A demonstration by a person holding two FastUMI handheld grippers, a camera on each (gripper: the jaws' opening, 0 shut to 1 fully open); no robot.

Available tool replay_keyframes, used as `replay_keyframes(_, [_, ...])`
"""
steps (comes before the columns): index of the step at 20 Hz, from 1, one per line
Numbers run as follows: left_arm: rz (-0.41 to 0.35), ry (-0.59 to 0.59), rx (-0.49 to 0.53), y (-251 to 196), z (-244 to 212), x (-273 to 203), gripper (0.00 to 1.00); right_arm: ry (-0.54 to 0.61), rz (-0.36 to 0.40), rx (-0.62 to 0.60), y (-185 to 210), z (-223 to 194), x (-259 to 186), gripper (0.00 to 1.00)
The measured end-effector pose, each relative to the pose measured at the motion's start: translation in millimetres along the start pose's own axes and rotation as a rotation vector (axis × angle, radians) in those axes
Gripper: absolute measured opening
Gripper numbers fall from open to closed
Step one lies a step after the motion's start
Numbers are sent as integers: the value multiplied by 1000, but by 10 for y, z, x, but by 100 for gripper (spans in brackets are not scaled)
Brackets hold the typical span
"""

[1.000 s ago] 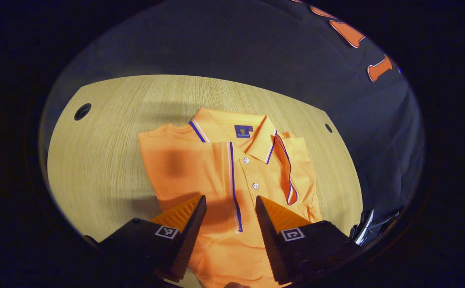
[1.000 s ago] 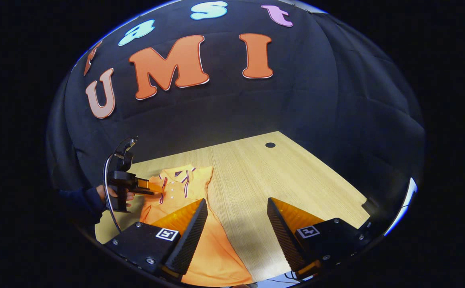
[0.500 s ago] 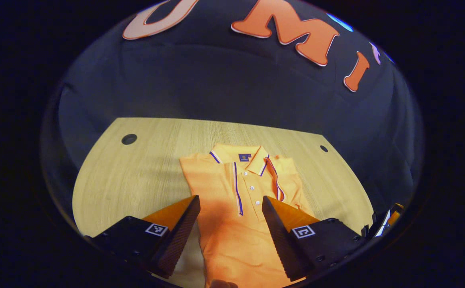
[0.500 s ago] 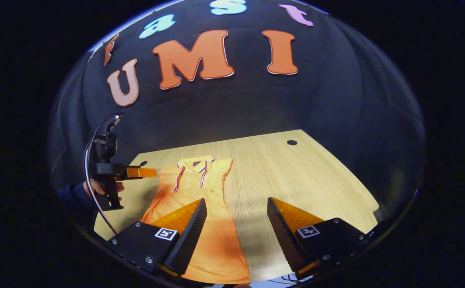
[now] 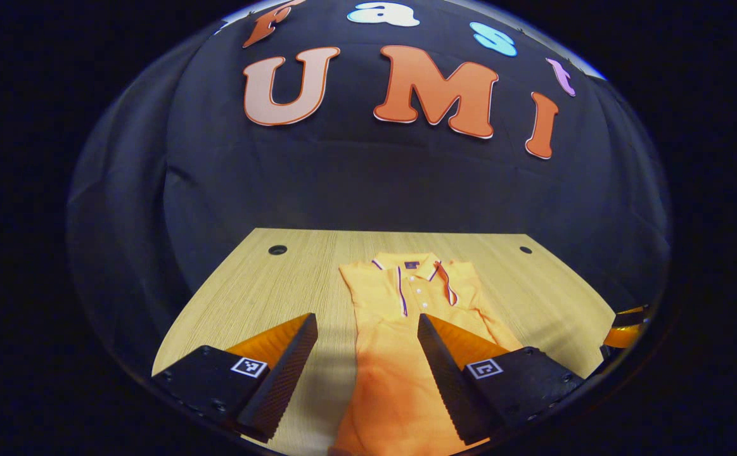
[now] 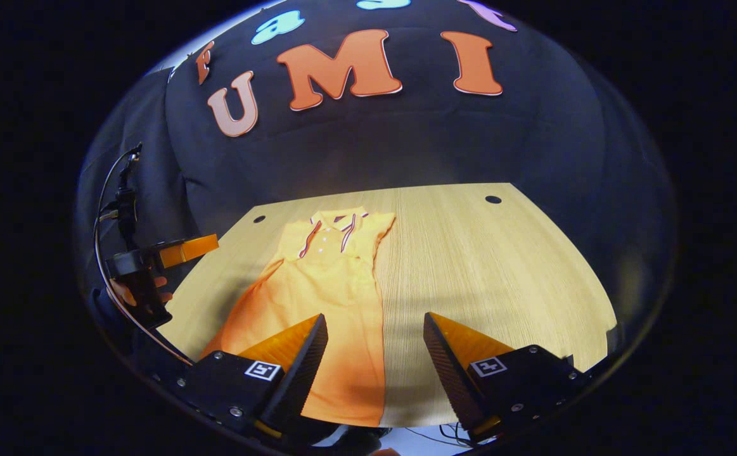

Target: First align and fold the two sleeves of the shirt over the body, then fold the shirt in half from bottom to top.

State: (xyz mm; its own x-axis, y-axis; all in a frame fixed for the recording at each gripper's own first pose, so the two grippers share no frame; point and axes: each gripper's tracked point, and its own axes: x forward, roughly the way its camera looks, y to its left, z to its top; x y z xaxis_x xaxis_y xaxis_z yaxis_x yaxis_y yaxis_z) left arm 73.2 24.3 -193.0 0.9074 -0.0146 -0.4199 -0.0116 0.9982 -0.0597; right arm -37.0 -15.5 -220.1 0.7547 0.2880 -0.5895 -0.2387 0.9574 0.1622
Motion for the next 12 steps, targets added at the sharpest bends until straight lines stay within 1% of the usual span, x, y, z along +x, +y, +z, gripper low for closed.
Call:
replay_keyframes(1, [2,16,3,-18,-152,-116,98,14,7,-11,-6,-100,-9,94])
replay_keyframes(5, [16,77,19,-71,-632,-452,98,77,50,-43,40,-436,11,95])
replay_keyframes(8, [12,113,16,-113,-918,-580,98,122,60,-59,37,-703,33,96])
replay_keyframes(12, [15,202,44,-106,-1431,-756,98,194,76,-75,82,-1079,42,96])
